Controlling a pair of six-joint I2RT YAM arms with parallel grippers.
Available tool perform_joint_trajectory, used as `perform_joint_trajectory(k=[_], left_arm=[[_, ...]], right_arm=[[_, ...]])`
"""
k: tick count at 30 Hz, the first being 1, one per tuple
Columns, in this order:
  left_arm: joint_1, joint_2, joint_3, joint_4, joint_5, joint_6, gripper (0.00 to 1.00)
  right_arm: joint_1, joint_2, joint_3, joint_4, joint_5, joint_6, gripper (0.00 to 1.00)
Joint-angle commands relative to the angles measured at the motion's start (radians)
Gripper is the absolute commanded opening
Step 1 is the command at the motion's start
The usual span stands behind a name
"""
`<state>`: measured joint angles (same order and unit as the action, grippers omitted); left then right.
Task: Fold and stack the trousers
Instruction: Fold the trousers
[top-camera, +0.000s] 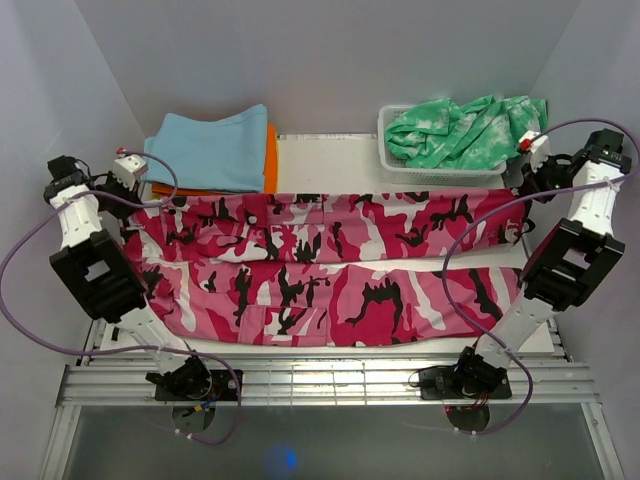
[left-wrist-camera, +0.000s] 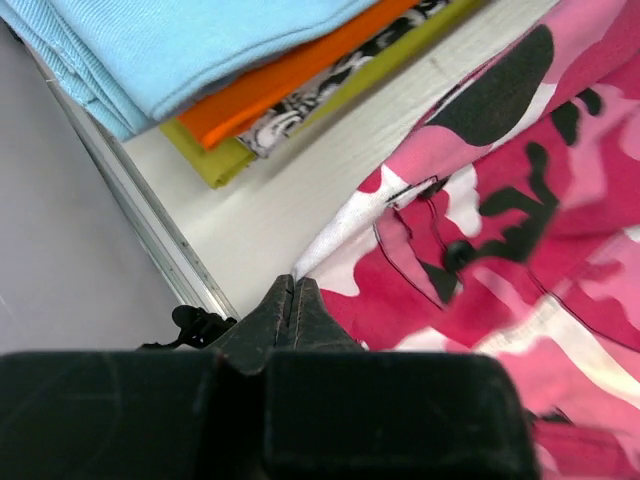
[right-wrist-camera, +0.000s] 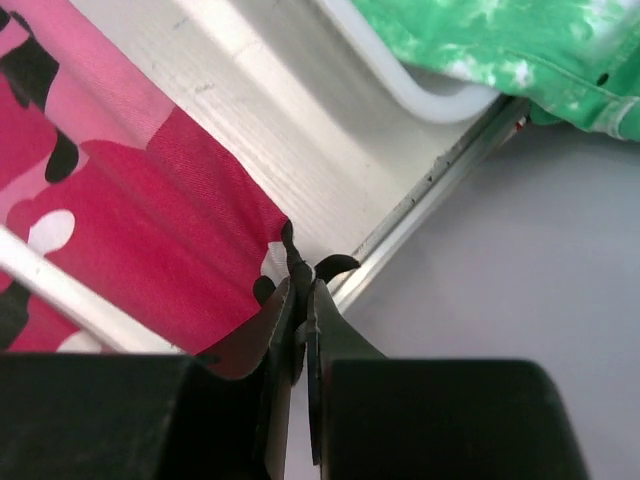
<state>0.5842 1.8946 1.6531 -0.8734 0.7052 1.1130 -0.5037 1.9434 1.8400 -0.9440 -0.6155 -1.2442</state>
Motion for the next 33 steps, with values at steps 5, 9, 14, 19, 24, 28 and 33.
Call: perform_joint_trajectory(k=[5, 9, 14, 19, 24, 28, 33], left_arm=[[0.152, -0.343, -0.335, -0.040, 0.096, 0.160, 0.00], [0.271, -0.452, -0.547, -0.128, 0.022, 0.426, 0.00], [0.321, -0.450, -0.734, -0.064, -0.154, 0.467, 0.00], [0.299, -0.364, -0.786, 0.045, -0.245, 0.340, 0.00], [0.252, -0.243, -0.673, 0.079, -0.213, 0.133, 0.00], [0.220, -0.204, -0.512, 0.031, -0.118, 0.010, 0.00], [0.204, -0.143, -0.250, -0.067, -0.046, -0.068, 0.00]], right_arm=[[-0.196, -0.207, -0.201, -0.114, -0.018, -0.392, 0.08], [-0.307, -0.314, -0.448, -0.161, 0.042, -0.604, 0.08], [-0.358, -0.414, -0.738, -0.080, 0.163, -0.744, 0.08], [-0.314, -0.436, -0.846, 0.068, 0.210, -0.677, 0.08], [-0.230, -0.377, -0.719, 0.068, 0.162, -0.490, 0.08], [-0.180, -0.314, -0.514, 0.013, 0.090, -0.373, 0.08], [-0.171, -0.209, -0.224, -0.123, 0.022, -0.328, 0.08]])
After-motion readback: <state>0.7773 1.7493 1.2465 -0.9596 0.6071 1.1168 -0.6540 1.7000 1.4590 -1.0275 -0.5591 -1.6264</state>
